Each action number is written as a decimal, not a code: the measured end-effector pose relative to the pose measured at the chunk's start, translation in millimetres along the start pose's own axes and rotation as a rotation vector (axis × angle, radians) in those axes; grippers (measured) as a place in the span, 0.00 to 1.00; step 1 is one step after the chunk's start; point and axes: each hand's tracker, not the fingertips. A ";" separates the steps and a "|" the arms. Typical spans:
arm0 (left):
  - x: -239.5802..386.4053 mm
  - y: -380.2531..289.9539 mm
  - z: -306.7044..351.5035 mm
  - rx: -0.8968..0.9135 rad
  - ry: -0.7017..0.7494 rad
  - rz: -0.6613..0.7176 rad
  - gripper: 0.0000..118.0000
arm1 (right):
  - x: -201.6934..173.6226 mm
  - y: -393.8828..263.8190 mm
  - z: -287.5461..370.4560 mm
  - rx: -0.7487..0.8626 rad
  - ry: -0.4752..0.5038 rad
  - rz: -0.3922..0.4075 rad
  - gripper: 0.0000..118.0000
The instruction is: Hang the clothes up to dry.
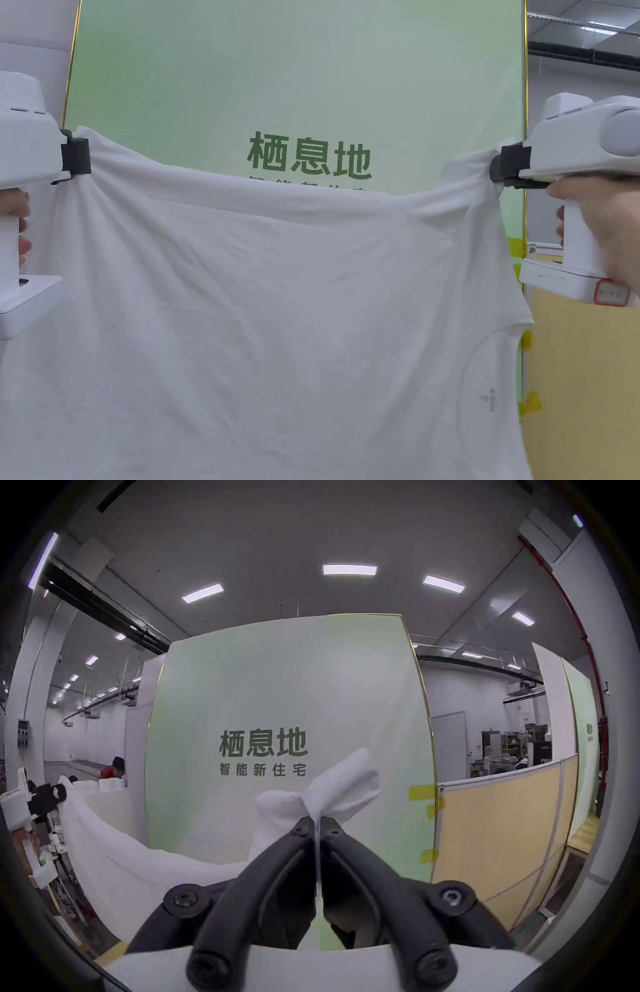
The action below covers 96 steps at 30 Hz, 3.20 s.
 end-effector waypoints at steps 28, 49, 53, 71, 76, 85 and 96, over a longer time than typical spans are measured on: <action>-28.2 -60.2 -214.3 -0.038 0.044 0.073 0.03 | -19.4 -11.3 -204.9 0.032 0.020 0.033 0.01; -41.5 -150.6 -276.6 -0.121 0.014 -0.007 0.03 | -22.6 -84.5 -292.1 -0.012 0.001 0.029 0.01; -50.6 -155.2 -257.3 -0.160 -0.004 0.004 0.03 | -21.5 -97.0 -276.7 -0.040 0.000 0.017 0.01; -64.2 -177.2 -22.8 -0.312 -0.133 -0.036 0.03 | -7.6 -180.5 -72.5 -0.152 0.037 -0.054 0.01; -66.6 -211.1 60.2 -0.383 -0.184 -0.005 0.03 | 7.3 -232.6 1.3 -0.197 0.068 -0.071 0.01; -68.9 -310.5 198.8 -0.515 -0.209 0.062 0.03 | 32.0 -355.8 139.7 -0.305 0.149 -0.101 0.01; -59.4 -416.7 331.8 -0.680 -0.227 0.138 0.03 | 36.1 -513.3 260.7 -0.471 0.076 -0.122 0.01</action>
